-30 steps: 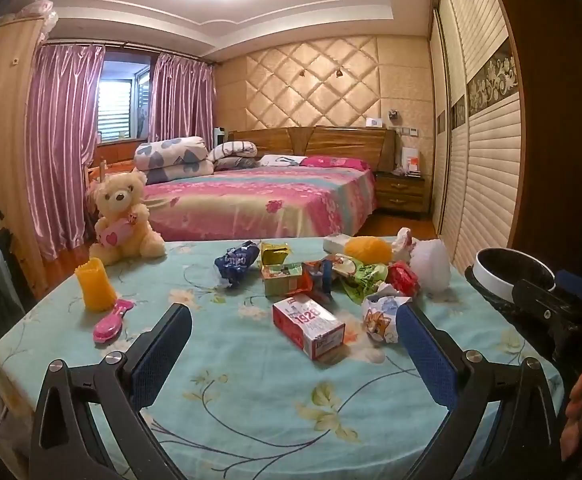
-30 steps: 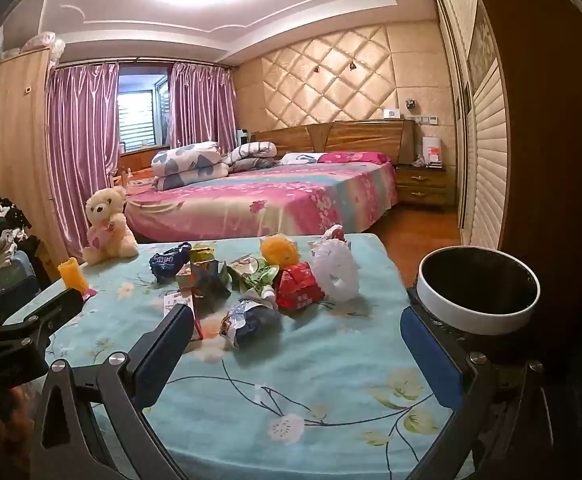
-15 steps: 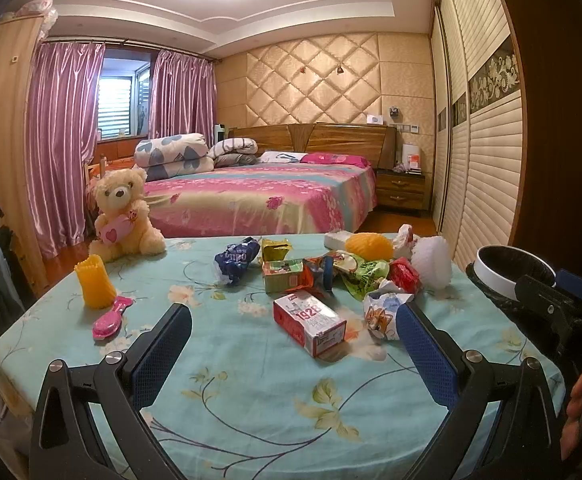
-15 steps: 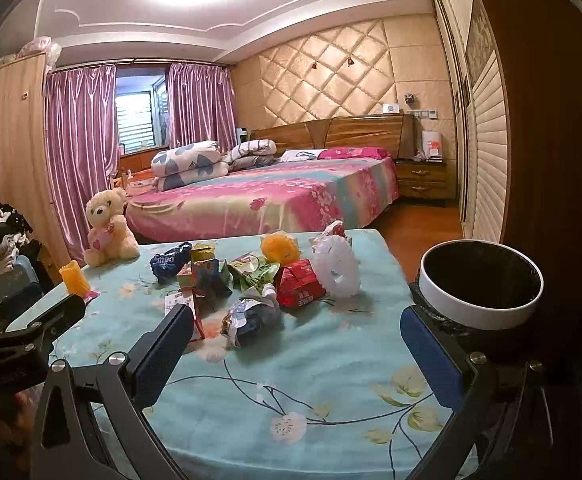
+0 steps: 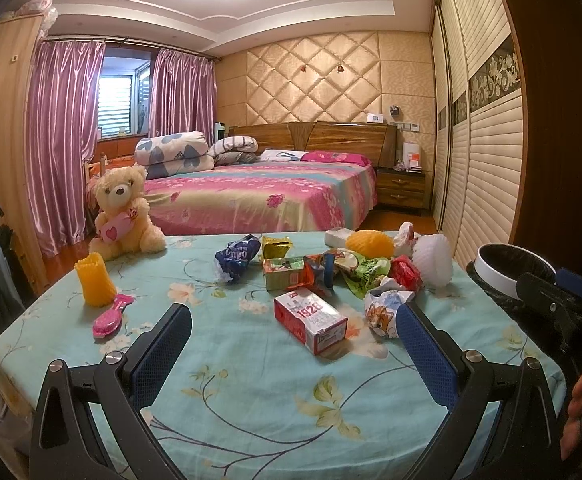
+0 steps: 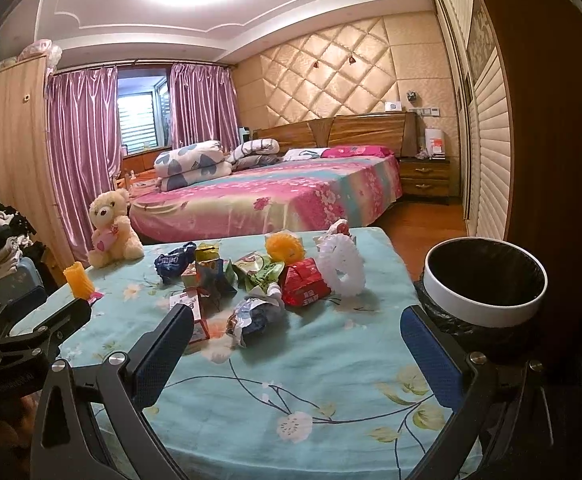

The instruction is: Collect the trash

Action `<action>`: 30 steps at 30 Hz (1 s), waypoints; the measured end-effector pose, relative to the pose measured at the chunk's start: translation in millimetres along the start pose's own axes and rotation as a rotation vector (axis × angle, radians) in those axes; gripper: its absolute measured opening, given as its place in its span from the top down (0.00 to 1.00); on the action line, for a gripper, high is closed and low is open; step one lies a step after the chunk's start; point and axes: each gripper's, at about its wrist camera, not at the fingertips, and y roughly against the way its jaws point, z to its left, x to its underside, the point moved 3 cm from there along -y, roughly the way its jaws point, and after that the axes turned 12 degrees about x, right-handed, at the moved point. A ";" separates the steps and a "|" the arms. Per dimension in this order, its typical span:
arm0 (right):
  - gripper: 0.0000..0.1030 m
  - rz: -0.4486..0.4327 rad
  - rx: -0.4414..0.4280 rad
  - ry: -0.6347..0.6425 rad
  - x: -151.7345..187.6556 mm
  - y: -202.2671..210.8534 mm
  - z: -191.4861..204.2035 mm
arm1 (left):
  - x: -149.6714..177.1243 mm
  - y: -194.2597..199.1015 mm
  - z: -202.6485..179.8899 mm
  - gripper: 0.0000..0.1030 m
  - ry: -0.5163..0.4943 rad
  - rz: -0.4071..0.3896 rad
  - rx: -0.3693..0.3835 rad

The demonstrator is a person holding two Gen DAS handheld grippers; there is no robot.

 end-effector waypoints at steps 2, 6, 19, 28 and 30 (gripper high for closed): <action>0.00 0.001 -0.001 -0.001 -0.1 0.5 0.6 | 0.1 0.0 -0.1 0.01 0.000 0.000 0.000; 0.00 0.002 -0.002 -0.001 -0.1 0.5 1.1 | 0.8 -0.4 0.8 0.01 -0.002 0.003 0.000; 0.00 0.012 -0.009 -0.005 1.2 0.3 2.8 | 2.2 -1.0 0.9 0.01 -0.004 0.005 -0.001; 0.00 0.017 -0.010 -0.004 2.3 -0.8 3.6 | 6.4 -3.5 3.2 0.01 0.002 0.021 -0.001; 0.00 0.024 -0.013 -0.005 3.6 -2.5 4.6 | 7.1 -4.8 3.5 0.01 0.003 0.028 -0.001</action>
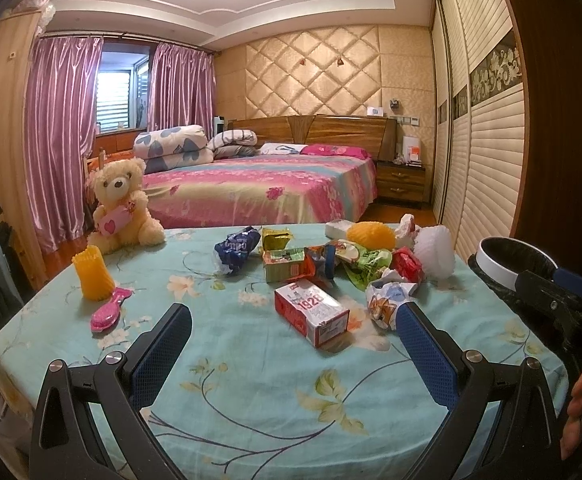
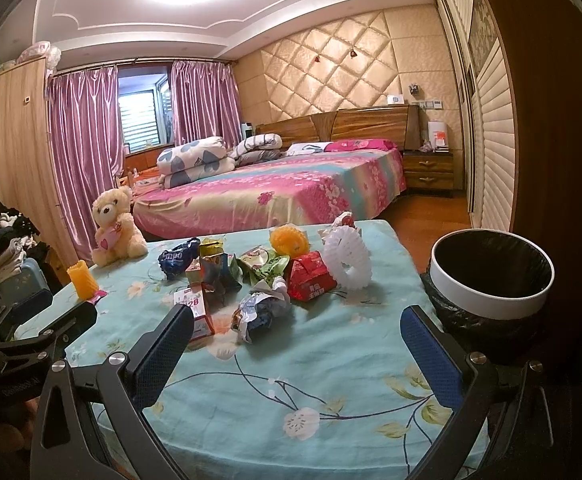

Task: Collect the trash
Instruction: 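Grasp the white red-lettered milk carton with left tool while right tool grasps crumpled white wrapper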

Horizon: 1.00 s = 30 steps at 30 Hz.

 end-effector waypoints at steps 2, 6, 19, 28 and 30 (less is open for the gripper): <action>0.00 0.009 -0.004 -0.001 1.4 -2.2 0.8 | 0.4 -1.6 1.1 0.01 0.003 0.007 -0.004; 0.00 0.034 -0.017 -0.002 3.7 -9.8 2.1 | 1.8 -11.0 5.4 0.01 0.010 0.041 -0.020; 0.01 0.216 -0.089 -0.029 8.0 -65.6 -2.3 | 3.4 -67.3 20.6 0.01 0.049 0.189 -0.016; 0.01 0.278 -0.082 -0.068 8.5 -88.8 -15.7 | -9.1 -124.7 15.2 0.01 0.047 0.280 -0.007; 0.01 0.284 -0.078 -0.072 8.2 -91.9 -18.0 | -11.1 -140.7 15.3 0.01 0.048 0.304 -0.013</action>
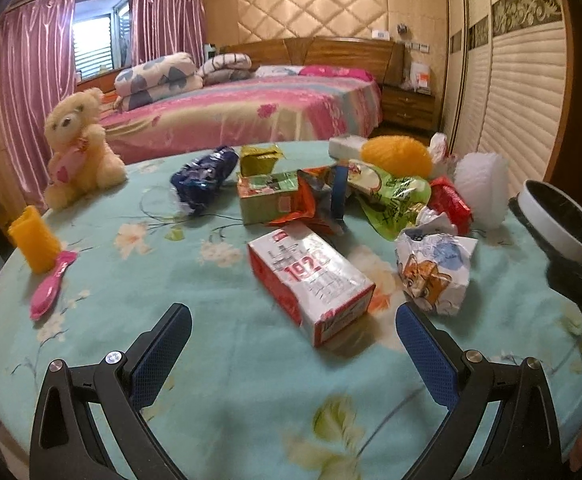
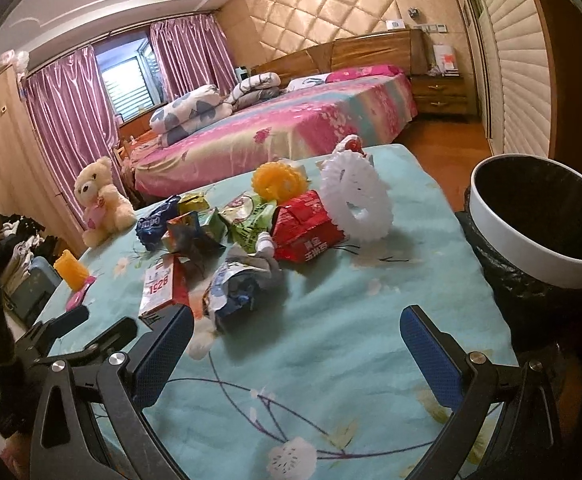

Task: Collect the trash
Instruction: 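Grasp the white red-lettered milk carton with left tool while right tool grasps crumpled white wrapper, then carry the carton with left tool while right tool carries the wrapper over the bin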

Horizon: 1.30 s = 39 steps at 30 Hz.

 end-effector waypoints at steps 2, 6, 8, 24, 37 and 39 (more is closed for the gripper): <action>0.01 0.004 -0.001 -0.005 -1.1 -3.2 -2.2 | -4.8 -9.0 -0.1 0.01 0.013 0.020 0.004; 0.01 0.018 -0.001 -0.013 -3.7 -10.2 -4.4 | -13.8 -27.6 -2.2 0.01 0.010 0.066 -0.016; 0.01 0.028 -0.006 -0.017 -5.0 -13.9 -3.4 | -16.3 -36.3 -2.0 0.06 0.009 0.099 -0.032; 0.07 0.164 -0.114 0.011 -7.3 -54.3 39.9 | 3.5 -12.0 42.1 0.39 0.092 0.143 0.086; 0.77 0.206 -0.162 0.051 -3.5 -55.3 47.5 | -4.3 -13.8 27.0 0.55 0.048 0.099 0.138; 0.77 0.198 -0.166 0.040 -2.6 -47.7 39.6 | -2.9 -4.4 17.6 0.55 0.021 0.082 0.162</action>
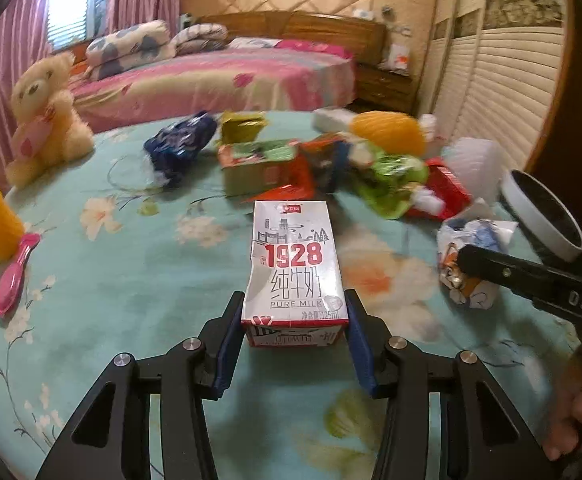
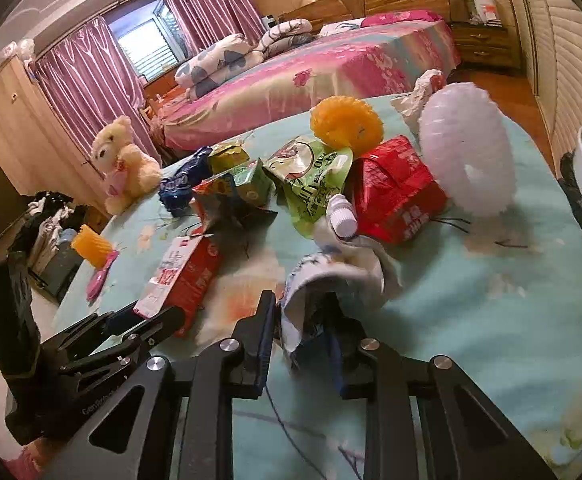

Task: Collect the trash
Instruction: 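Carry the carton with left tool while right tool carries the wrapper over the bin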

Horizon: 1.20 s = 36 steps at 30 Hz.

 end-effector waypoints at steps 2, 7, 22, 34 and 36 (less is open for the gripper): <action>0.77 -0.008 0.001 -0.017 2.5 8.2 -9.0 | 1.9 5.7 -11.8 0.55 -0.024 -0.011 0.027; 0.77 -0.033 0.020 -0.066 5.8 29.3 -34.8 | 0.3 10.7 -41.2 0.55 -0.079 -0.011 0.099; 0.77 -0.126 0.154 -0.206 -1.9 89.7 -133.4 | -31.8 -25.9 -120.0 0.55 -0.229 0.022 0.264; 0.77 -0.153 0.229 -0.269 -25.3 99.1 -196.9 | -63.6 -73.2 -172.2 0.55 -0.295 0.032 0.322; 0.77 -0.152 0.234 -0.278 -28.2 97.2 -206.0 | -67.9 -83.8 -183.7 0.55 -0.309 0.036 0.327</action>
